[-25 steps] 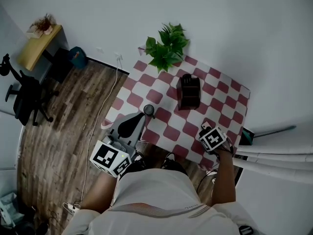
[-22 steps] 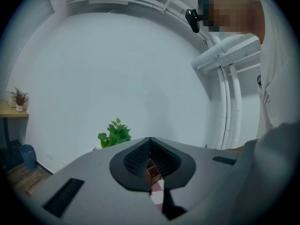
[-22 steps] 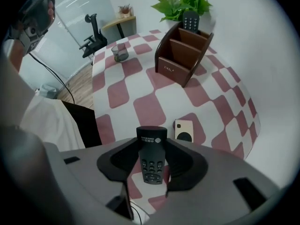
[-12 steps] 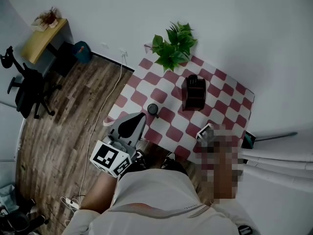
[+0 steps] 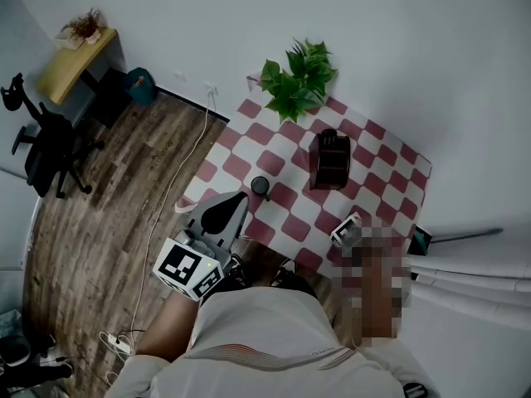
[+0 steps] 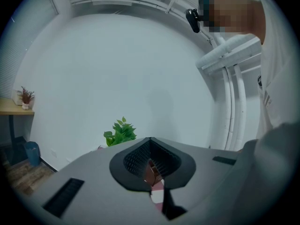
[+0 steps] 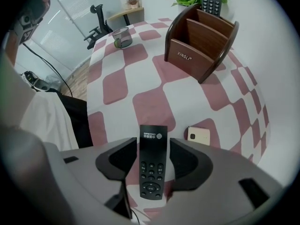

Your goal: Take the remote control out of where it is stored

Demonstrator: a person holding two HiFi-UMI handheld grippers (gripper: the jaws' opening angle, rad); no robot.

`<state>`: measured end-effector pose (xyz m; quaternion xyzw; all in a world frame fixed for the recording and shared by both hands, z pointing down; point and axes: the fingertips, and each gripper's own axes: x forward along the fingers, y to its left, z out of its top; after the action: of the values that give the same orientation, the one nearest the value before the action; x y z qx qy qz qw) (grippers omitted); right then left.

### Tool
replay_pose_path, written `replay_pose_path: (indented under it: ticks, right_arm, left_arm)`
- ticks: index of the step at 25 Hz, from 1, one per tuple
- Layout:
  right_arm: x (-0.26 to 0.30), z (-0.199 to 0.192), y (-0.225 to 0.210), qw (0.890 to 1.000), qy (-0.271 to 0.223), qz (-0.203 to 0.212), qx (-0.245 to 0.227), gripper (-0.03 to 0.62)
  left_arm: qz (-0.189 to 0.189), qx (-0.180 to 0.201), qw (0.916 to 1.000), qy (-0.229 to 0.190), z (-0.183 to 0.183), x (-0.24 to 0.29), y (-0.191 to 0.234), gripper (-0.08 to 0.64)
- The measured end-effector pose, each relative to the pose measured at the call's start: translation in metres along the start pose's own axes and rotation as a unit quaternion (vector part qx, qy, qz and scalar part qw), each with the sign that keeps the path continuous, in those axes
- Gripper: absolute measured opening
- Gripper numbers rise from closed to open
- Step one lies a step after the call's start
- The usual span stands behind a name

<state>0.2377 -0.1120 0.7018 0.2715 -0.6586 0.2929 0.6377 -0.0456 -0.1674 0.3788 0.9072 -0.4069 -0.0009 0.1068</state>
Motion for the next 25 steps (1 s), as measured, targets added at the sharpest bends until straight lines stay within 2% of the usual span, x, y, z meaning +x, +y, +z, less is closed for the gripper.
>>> replay_pose_path:
  ticks: [3, 6, 8, 11, 13, 16, 20, 22, 25]
  right_arm:
    - [-0.013, 0.004, 0.001, 1.000, -0.025, 0.007, 0.011, 0.238]
    - [-0.042, 0.020, -0.001, 0.995, -0.090, 0.006, 0.036, 0.239]
    - [-0.068, 0.037, -0.001, 0.986, -0.158, 0.012, 0.055, 0.239]
    - [-0.109, 0.062, 0.004, 0.963, -0.258, 0.024, 0.068, 0.238]
    - [-0.138, 0.078, 0.005, 0.945, -0.323, 0.007, 0.057, 0.233]
    - [-0.172, 0.097, 0.007, 0.909, -0.413, -0.034, 0.033, 0.198]
    - [-0.221, 0.114, 0.017, 0.850, -0.520, -0.084, 0.025, 0.116]
    - [-0.244, 0.118, 0.024, 0.822, -0.558, -0.115, 0.018, 0.067]
    - [-0.268, 0.123, 0.035, 0.793, -0.597, -0.119, 0.021, 0.043]
  left_arm:
    - [-0.003, 0.001, 1.0000, -0.001, 0.001, 0.000, -0.001, 0.008]
    - [-0.006, 0.002, 1.0000, -0.003, 0.002, 0.000, -0.004, 0.006]
    - [-0.010, 0.002, 0.9999, -0.006, 0.002, 0.000, -0.005, 0.008]
    - [-0.015, 0.003, 0.9998, -0.009, 0.004, 0.001, -0.008, 0.007]
    - [-0.017, 0.004, 0.9998, -0.008, 0.004, 0.002, -0.009, 0.007]
    - [-0.021, 0.004, 0.9997, -0.010, 0.006, 0.003, -0.012, 0.006]
    - [-0.025, 0.002, 0.9996, -0.015, 0.010, 0.004, -0.013, 0.006]
    - [-0.026, 0.002, 0.9995, -0.016, 0.011, 0.004, -0.013, 0.007]
    - [-0.028, 0.002, 0.9994, -0.018, 0.012, 0.004, -0.014, 0.008]
